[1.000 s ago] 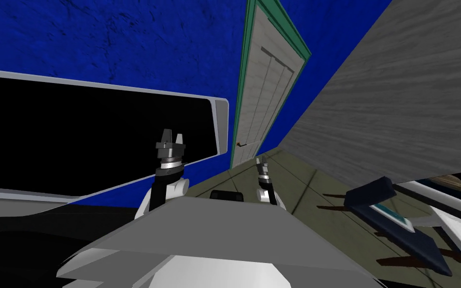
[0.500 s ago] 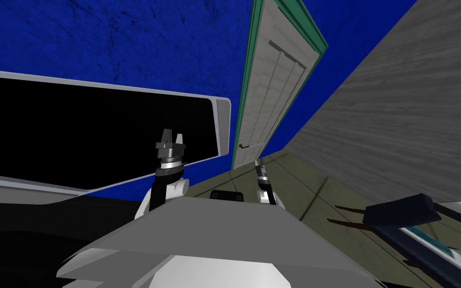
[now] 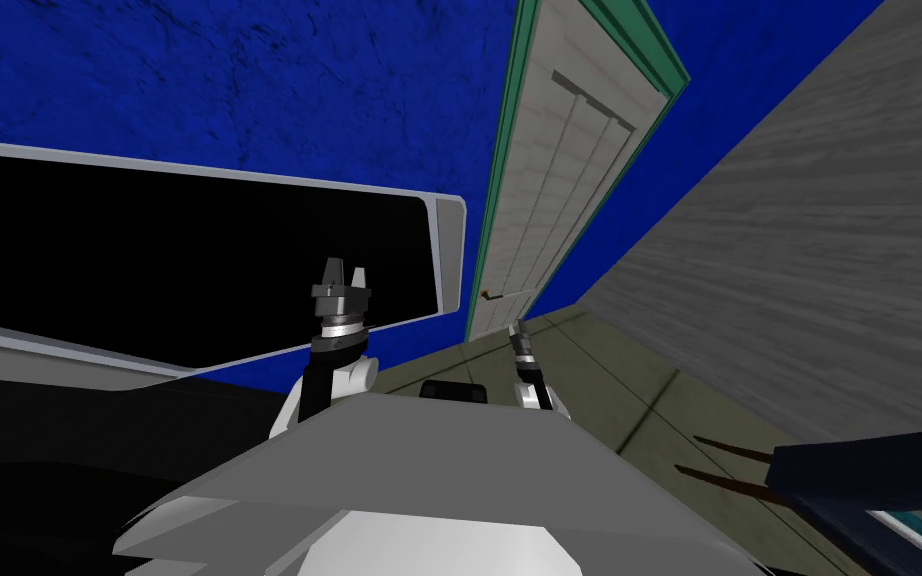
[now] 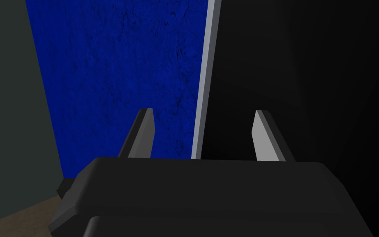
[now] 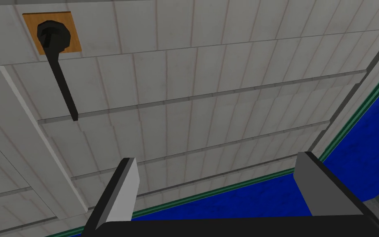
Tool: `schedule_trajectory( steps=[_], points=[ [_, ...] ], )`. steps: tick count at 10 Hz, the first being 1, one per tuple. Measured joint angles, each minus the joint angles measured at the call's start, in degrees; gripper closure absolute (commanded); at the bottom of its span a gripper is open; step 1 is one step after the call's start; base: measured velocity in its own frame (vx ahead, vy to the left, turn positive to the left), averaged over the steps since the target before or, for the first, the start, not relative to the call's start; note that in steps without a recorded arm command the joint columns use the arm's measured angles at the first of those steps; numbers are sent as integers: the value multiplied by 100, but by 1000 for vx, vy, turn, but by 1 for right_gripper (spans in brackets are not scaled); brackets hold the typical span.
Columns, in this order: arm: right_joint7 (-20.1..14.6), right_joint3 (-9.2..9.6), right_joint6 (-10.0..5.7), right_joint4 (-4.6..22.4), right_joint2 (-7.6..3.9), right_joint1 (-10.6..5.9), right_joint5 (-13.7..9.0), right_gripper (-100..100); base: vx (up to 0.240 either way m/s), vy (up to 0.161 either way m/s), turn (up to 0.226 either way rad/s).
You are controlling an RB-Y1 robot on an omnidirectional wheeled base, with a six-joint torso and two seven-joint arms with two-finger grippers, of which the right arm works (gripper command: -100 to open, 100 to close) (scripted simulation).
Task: Pull the door open
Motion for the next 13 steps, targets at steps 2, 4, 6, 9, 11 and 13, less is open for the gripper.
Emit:
schedule_trajectory(
  steps=[2,4,6,9,11,13],
  points=[
    [-96,62,-96,323,-82,-93,-7,-100,59,-47,131],
    [-157,108,-137,562,-123,-172,-10,-100,58,-34,162],
    [-246,158,-201,824,-191,-244,-18,-100,48,-41,63],
    [-377,230,-324,1285,-294,-382,-29,-100,44,-41,108],
    [-455,287,-401,1621,-350,-476,-33,-100,61,-48,156],
    [-564,349,-474,1965,-441,-581,-44,-100,80,-64,144]
  ],
)
